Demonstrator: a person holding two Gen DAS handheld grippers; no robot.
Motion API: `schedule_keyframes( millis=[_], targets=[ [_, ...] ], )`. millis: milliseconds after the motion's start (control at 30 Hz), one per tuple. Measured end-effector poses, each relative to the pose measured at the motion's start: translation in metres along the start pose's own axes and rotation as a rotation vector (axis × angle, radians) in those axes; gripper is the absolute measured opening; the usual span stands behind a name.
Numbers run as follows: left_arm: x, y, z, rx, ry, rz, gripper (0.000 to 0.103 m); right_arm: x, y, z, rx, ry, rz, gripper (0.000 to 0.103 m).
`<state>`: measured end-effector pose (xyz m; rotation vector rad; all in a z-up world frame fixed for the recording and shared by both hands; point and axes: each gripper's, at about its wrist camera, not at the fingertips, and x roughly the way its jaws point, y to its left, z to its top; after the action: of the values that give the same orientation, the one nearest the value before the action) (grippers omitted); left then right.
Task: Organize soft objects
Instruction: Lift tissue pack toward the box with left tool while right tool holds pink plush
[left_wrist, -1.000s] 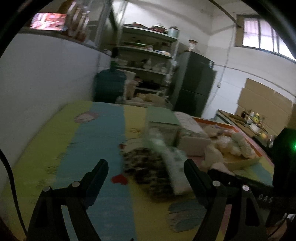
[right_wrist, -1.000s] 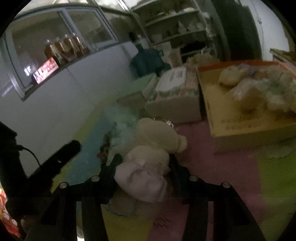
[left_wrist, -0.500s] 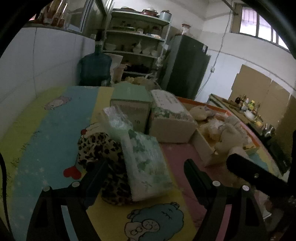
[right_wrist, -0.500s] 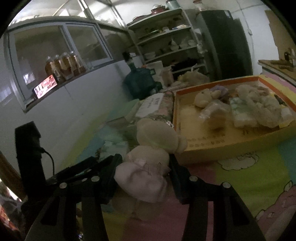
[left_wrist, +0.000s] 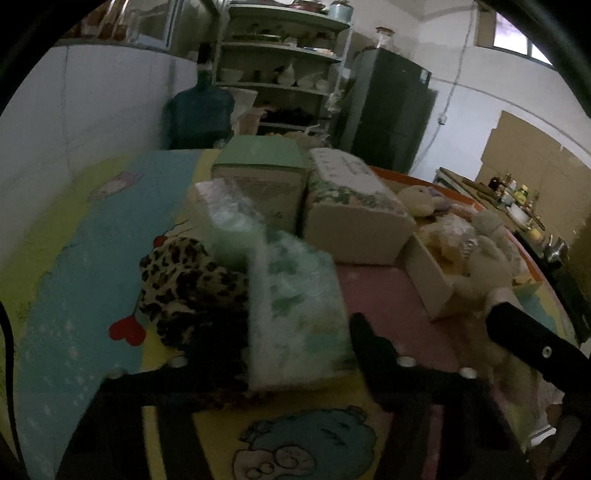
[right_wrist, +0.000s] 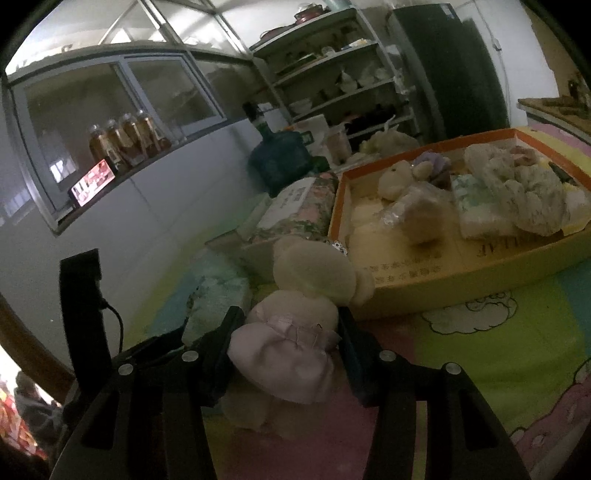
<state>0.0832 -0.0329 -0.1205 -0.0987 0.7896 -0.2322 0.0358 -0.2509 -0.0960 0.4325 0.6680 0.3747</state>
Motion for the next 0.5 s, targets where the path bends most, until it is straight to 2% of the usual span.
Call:
schedule_keyframes(
  millis=[133, 500],
  targets=[
    [-0.001, 0.002, -0.001, -0.004, -0.007, 0.003, 0.043, -0.002, -0.006, -0.001, 0.007, 0.003, 0.009, 0.053],
    [-0.018, 0.001, -0.003, 0.010, -0.072, -0.022, 0.041, -0.004, -0.007, 0.000, 0.005, -0.003, 0.005, 0.053]
  ],
)
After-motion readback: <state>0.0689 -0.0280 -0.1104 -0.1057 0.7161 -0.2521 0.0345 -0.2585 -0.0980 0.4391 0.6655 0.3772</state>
